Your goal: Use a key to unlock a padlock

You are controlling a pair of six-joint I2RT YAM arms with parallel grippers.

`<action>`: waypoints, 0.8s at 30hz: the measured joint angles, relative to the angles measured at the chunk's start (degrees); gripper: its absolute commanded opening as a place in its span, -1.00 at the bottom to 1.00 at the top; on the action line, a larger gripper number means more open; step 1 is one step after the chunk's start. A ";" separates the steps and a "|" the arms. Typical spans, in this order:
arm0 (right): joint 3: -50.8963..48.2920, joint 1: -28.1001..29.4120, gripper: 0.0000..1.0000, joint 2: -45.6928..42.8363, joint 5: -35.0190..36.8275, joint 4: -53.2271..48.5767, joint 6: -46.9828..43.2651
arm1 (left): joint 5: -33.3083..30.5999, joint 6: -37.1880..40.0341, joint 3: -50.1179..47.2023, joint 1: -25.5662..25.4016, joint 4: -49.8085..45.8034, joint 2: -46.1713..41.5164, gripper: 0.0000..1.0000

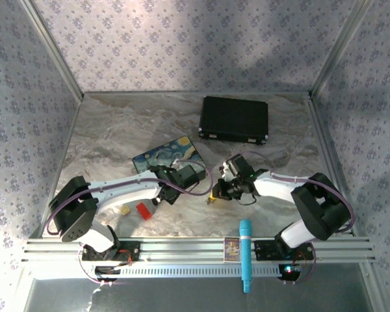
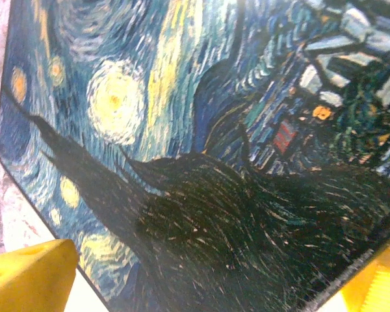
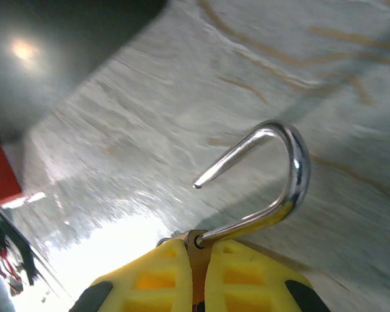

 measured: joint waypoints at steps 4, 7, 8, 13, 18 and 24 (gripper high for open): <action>4.04 -2.54 -0.99 0.61 0.35 -11.85 -6.56 | -1.53 1.25 0.00 2.62 1.18 0.00 1.00; 7.02 -3.76 -0.95 1.84 1.38 -19.19 -10.64 | -2.01 2.91 -0.02 4.31 2.69 -0.09 1.00; 7.87 -4.13 -0.92 2.21 1.86 -21.40 -11.87 | -1.99 3.72 -0.07 4.90 3.39 -0.13 1.00; 11.10 -6.73 -0.81 4.02 4.26 -29.97 -16.35 | -2.14 6.62 -0.11 7.41 6.16 -0.15 1.00; 14.62 -7.58 -0.60 6.56 7.85 -35.78 -19.56 | -2.51 7.41 -0.11 9.18 7.58 -0.79 1.00; 17.46 -7.67 -0.34 8.50 12.72 -39.58 -21.35 | -2.93 7.39 -0.11 10.21 8.48 -2.58 1.00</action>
